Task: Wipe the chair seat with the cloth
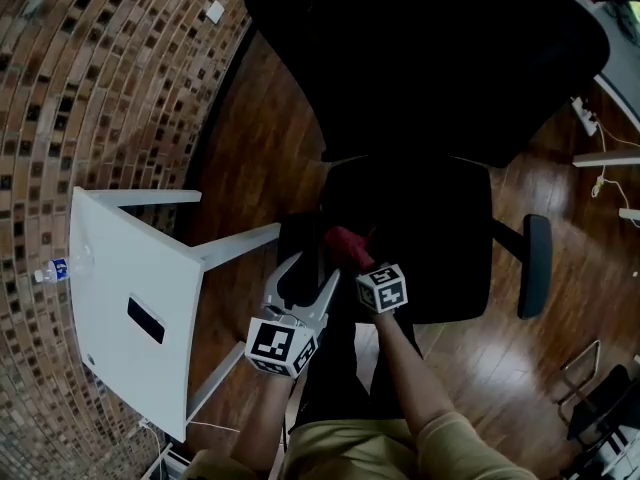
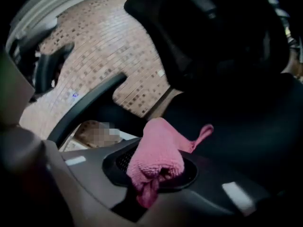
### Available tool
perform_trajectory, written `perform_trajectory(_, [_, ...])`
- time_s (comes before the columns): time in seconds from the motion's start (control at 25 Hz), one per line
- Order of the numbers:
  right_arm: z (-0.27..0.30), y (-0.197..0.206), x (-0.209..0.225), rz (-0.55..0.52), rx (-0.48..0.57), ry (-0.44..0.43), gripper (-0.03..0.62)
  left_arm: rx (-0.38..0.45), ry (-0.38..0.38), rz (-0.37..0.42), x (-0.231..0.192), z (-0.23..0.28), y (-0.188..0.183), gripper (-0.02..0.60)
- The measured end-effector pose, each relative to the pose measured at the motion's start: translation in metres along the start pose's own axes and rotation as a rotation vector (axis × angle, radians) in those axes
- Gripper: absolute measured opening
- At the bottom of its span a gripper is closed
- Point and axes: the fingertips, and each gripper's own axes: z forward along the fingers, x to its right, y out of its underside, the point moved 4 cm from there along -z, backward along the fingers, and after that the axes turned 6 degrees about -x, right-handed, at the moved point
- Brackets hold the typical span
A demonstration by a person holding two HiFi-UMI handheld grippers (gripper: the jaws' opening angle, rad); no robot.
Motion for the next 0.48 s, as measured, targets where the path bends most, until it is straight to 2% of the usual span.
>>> perform_trajectory(0.04, [0.02,0.002,-0.021,-0.012,-0.037,-0.015,0.066,0.0,-0.007,0.005,-0.002,0.0,-0.002,0.227])
perform_trajectory(0.12, [0.044,0.013,-0.032,0.001,-0.08,0.016,0.066,-0.002,-0.019,0.008,-0.005,-0.001,-0.005,0.227])
perform_trajectory(0.24, [0.027,0.03,0.007,0.126,-0.004,0.08,0.064,-0.003,-0.025,0.005,-0.009,-0.003,0.001,0.227])
perform_trajectory(0.28, [0.007,0.04,0.036,0.194,0.028,0.147,0.064,-0.008,-0.021,0.003,-0.009,-0.003,0.005,0.227])
perform_trajectory(0.36, [-0.053,0.069,0.11,0.313,0.08,0.338,0.064,-0.024,-0.005,-0.005,-0.004,0.001,0.011,0.227])
perform_trajectory(0.48, [-0.166,0.1,0.208,0.316,0.086,0.654,0.064,-0.036,0.029,0.0,0.009,0.003,0.016,0.227])
